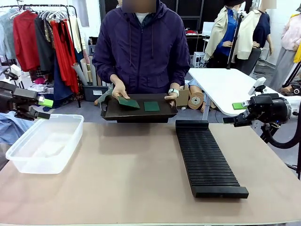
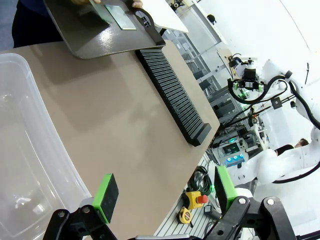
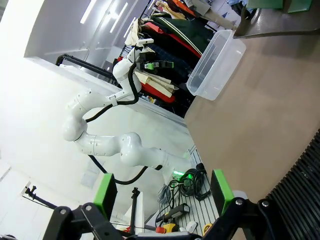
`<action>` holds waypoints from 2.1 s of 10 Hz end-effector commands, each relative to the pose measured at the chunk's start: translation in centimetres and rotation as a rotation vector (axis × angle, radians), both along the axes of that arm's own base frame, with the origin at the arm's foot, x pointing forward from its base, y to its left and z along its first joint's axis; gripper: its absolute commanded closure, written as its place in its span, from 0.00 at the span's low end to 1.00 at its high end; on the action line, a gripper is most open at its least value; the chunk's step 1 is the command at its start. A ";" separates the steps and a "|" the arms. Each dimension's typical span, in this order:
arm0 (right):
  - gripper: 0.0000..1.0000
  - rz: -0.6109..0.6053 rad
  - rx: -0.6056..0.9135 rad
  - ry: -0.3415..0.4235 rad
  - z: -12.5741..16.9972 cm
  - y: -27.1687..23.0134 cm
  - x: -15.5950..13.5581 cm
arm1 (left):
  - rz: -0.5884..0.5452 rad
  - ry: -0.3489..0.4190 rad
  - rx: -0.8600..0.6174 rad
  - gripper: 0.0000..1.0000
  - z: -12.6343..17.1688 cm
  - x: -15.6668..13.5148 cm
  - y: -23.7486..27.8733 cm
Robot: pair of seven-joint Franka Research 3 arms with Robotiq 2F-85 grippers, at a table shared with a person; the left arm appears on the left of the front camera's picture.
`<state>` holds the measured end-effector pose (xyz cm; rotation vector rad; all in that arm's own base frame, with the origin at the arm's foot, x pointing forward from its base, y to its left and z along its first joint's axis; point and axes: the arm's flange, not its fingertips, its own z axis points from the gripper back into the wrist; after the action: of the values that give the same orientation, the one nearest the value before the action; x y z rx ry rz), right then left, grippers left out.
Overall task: Sort PCBs into racks and boxes based on the side picked up.
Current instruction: Pick up the Blank PCB handed by the Human.
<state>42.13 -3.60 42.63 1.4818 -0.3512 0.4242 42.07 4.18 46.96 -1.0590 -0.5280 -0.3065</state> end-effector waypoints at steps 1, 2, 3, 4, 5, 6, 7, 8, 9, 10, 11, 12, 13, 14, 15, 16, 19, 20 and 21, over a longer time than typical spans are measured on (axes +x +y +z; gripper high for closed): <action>0.00 0.009 -0.005 0.006 0.2 0.0 -0.1 | 0.006 0.004 -0.013 0.00 0.4 0.0 0.0; 0.00 0.009 -0.005 0.006 0.2 0.0 -0.1 | 0.006 0.004 -0.013 0.00 0.4 0.0 0.0; 0.00 0.009 -0.005 0.006 0.2 0.0 -0.1 | 0.006 0.004 -0.013 0.00 0.4 0.0 0.0; 0.00 0.009 -0.005 0.006 0.2 0.0 -0.1 | 0.006 0.004 -0.013 0.00 0.4 0.0 0.0; 0.00 0.009 -0.005 0.006 0.2 0.0 -0.1 | 0.006 0.004 -0.013 0.00 0.4 0.0 0.0; 0.00 0.009 -0.005 0.006 0.2 0.0 -0.1 | 0.006 0.004 -0.013 0.00 0.4 0.0 0.0; 0.00 0.009 -0.005 0.006 0.2 0.0 -0.1 | 0.006 0.004 -0.013 0.00 0.4 0.0 0.0; 0.00 0.009 -0.005 0.006 0.2 0.0 -0.1 | 0.006 0.004 -0.013 0.00 0.4 0.0 0.0; 0.00 0.009 -0.005 0.006 0.2 0.0 -0.1 | 0.006 0.004 -0.013 0.00 0.4 0.0 0.0; 0.00 0.000 0.000 0.000 0.0 0.0 0.0 | 0.006 0.004 -0.013 0.00 0.4 0.0 0.0; 0.00 -0.044 0.007 0.020 0.3 0.8 0.8 | 0.006 0.004 -0.013 0.00 0.4 0.0 0.0; 0.00 -0.067 0.020 0.036 0.6 1.8 1.5 | 0.006 0.004 -0.013 0.00 0.4 0.0 0.0; 0.00 -0.078 0.022 0.050 1.2 3.0 2.2 | 0.006 0.004 -0.013 0.00 0.4 0.0 0.0; 0.00 -0.087 0.016 0.061 1.7 4.2 3.0 | 0.006 0.004 -0.013 0.00 0.4 0.0 0.0; 0.00 -0.073 -0.011 0.078 2.2 5.6 3.8 | 0.006 0.004 -0.013 0.00 0.4 0.0 0.0; 0.00 -0.069 -0.028 0.086 2.5 6.7 4.5 | 0.006 0.004 -0.013 0.00 0.4 0.0 0.0; 0.00 -0.066 -0.055 0.108 2.9 10.1 7.0 | 0.006 0.004 -0.013 0.00 0.4 0.0 0.0; 0.00 -0.064 -0.052 0.105 2.9 11.2 7.9 | 0.006 0.004 -0.013 0.00 0.4 0.0 0.0; 0.00 -0.071 -0.061 0.099 2.5 12.2 8.7 | 0.006 0.004 -0.013 0.00 0.4 0.0 0.0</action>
<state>49.35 7.69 44.94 1.4146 -0.2981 0.3340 42.09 4.19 47.02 -1.0583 -0.5288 -0.3070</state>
